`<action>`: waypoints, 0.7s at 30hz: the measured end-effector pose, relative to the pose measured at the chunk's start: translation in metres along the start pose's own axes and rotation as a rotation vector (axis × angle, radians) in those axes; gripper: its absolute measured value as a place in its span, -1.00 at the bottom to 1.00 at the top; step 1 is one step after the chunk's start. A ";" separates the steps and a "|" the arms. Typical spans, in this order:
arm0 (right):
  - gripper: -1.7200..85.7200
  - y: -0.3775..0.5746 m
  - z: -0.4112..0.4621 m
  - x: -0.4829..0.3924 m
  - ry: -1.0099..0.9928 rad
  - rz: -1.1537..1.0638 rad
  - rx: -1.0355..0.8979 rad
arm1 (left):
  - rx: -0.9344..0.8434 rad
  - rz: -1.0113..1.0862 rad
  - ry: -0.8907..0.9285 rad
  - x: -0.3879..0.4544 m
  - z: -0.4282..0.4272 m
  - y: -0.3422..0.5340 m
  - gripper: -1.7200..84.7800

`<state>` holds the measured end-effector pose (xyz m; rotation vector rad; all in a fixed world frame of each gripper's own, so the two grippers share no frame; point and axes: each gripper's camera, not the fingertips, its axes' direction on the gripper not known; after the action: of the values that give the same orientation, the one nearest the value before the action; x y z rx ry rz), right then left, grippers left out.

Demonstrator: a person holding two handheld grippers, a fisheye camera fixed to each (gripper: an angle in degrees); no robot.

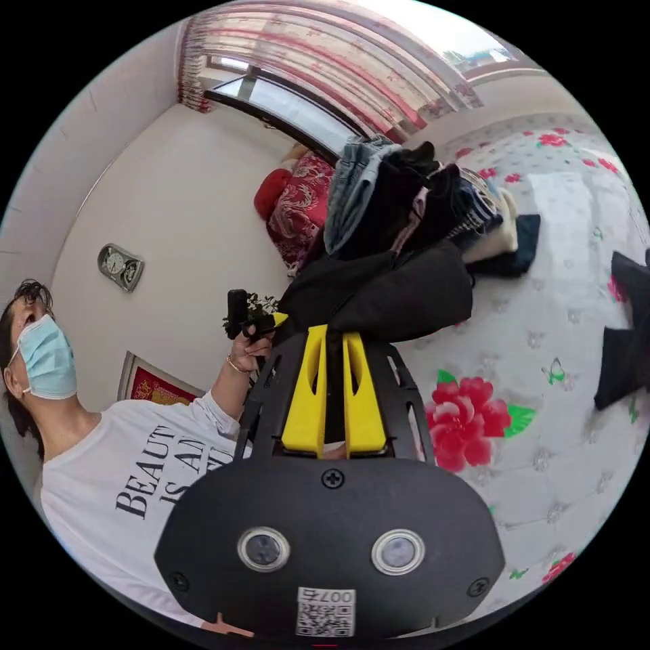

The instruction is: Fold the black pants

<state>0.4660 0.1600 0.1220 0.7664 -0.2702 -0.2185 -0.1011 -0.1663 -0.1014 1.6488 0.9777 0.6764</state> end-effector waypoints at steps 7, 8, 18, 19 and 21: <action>-0.88 -0.221 0.056 -0.095 -0.081 -0.258 0.187 | 0.285 -0.017 -0.271 -0.072 -0.127 -0.156 -0.81; -0.87 -0.249 0.073 -0.090 -0.072 -0.232 0.190 | 0.282 -0.053 -0.339 -0.094 -0.129 -0.175 -0.79; -0.80 -0.211 0.113 0.028 0.070 -0.098 0.212 | 0.265 -0.165 -0.678 -0.208 -0.056 -0.106 -0.76; -0.80 -0.181 0.103 0.042 0.154 -0.096 0.230 | 0.258 -0.154 -0.690 -0.207 -0.050 -0.096 -0.76; -0.78 -0.134 0.088 0.072 0.330 -0.048 0.221 | 0.224 -0.139 -0.724 -0.202 -0.016 -0.044 -0.77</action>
<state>0.4933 -0.0119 0.0996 1.0136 0.0383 -0.1056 -0.2280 -0.3270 -0.1305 1.8000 0.6344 -0.1446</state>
